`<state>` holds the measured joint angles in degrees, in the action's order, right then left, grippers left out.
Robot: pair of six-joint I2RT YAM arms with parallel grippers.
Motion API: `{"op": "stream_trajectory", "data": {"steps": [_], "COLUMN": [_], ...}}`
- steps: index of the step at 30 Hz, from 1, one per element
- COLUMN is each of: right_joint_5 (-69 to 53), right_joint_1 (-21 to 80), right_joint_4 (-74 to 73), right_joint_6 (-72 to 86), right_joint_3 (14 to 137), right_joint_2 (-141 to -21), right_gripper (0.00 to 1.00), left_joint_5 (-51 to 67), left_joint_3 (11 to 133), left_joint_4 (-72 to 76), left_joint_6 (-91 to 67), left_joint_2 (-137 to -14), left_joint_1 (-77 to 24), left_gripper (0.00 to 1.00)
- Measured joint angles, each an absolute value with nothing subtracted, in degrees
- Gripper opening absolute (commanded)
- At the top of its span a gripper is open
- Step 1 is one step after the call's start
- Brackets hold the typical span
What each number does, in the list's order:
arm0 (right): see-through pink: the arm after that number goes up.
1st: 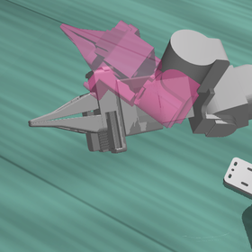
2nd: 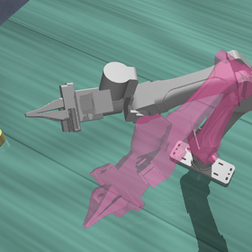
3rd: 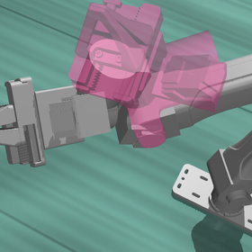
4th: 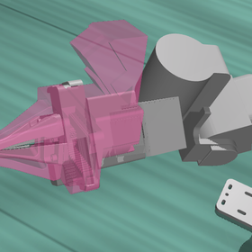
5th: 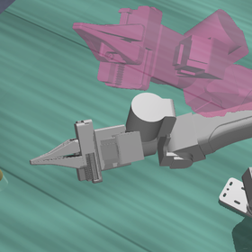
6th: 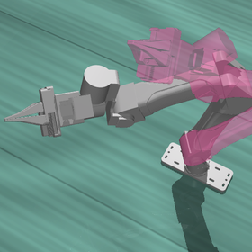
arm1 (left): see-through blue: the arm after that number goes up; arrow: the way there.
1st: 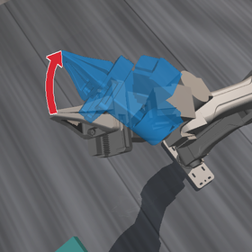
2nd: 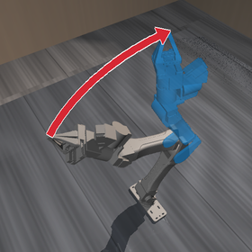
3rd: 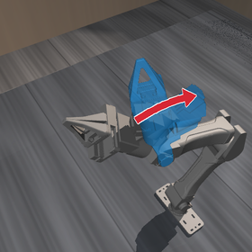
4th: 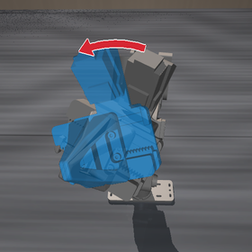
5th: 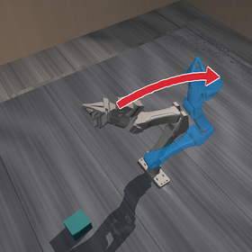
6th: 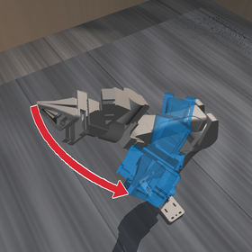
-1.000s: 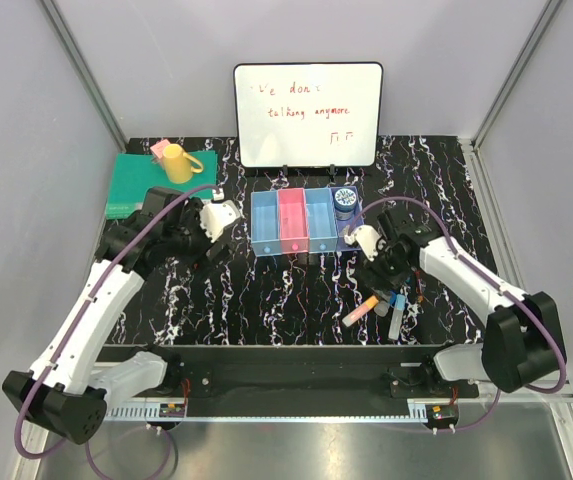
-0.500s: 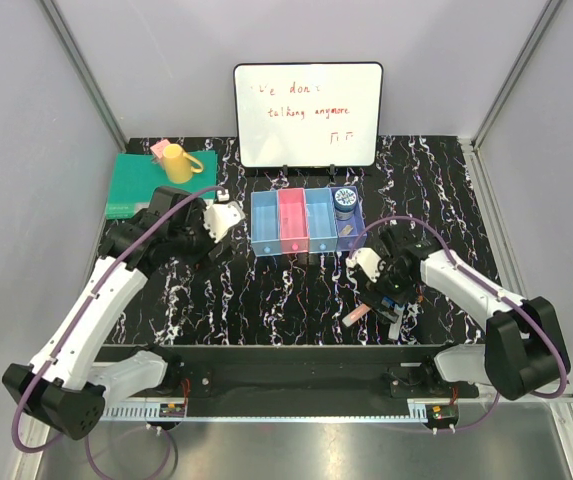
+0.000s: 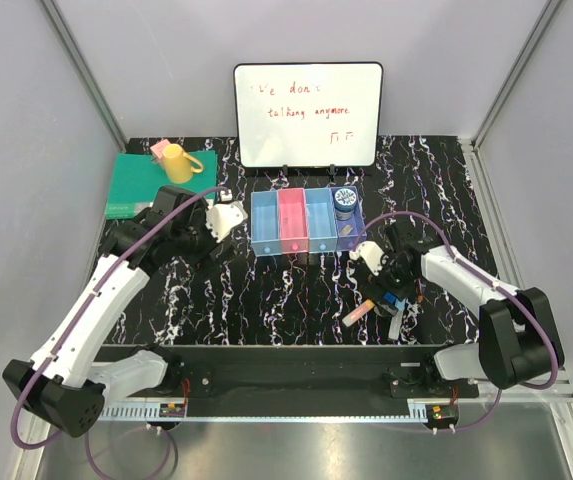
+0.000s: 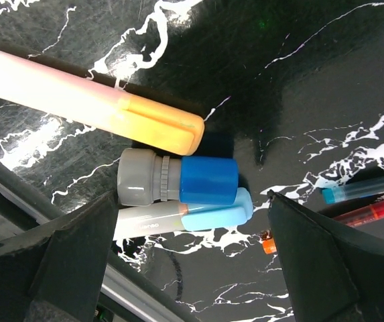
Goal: Sort the stationery into containers
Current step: Pick up the stationery from the corner of the board.
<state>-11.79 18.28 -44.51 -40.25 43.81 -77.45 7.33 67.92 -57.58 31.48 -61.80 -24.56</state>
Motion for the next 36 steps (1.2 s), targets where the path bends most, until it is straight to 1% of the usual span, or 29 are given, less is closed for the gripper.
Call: {"op": "stream_trajectory", "data": {"steps": [16,21,24,26,27,28,31,32,34,35,36], "right_joint_5": [-15.9,-16.0,-15.9,-15.6,-15.5,-15.2,-14.0,-13.5,-12.9,-12.9,-12.7], "right_joint_1": [18.0,18.0,18.0,18.0,18.0,18.0,18.0,18.0,18.0,18.0,18.0], "right_joint_4": [-44.1,-42.3,-41.4,-40.8,-40.5,-40.0,-38.2,-37.8,-37.2,-37.0,-36.9], "right_joint_6": [-40.2,-40.0,-39.9,-39.7,-39.6,-39.4,-38.9,-38.7,-38.5,-38.3,-38.1], "right_joint_3": [43.7,41.8,40.6,40.1,40.0,39.9,39.4,39.3,39.3,39.3,39.3], "right_joint_2": [-78.1,-78.1,-78.1,-78.1,-78.1,-78.1,-78.1,-78.1,-78.1,-78.1,-78.1], "right_gripper": [1.00,1.00,0.98,0.92,0.87,0.79,0.68,0.62,0.52,0.45,0.42], "left_joint_5": [5.7,5.7,5.7,5.7,5.7,5.7,5.7,5.7,5.7,5.7,5.6], "left_joint_3": [67.9,68.3,68.5,68.6,68.6,68.6,68.6,68.6,68.6,68.6,68.6], "left_joint_4": [-57.7,-57.8,-57.8,-57.8,-57.8,-57.8,-57.8,-57.8,-57.8,-57.8,-57.8], "left_joint_6": [32.6,32.8,32.8,32.9,32.9,32.9,32.9,32.9,32.9,33.0,33.0], "left_joint_2": [-62.2,-62.8,-62.8,-62.8,-62.8,-62.7,-62.7,-62.7,-62.7,-62.7,-62.7], "left_joint_1": [-24.8,-24.8,-24.8,-24.8,-24.8,-24.8,-24.8,-24.8,-24.8,-24.8,-24.8], "left_gripper": [0.99,0.99,0.99,0.99,0.99,0.99,0.99,0.99,0.99,0.99,0.99]}}
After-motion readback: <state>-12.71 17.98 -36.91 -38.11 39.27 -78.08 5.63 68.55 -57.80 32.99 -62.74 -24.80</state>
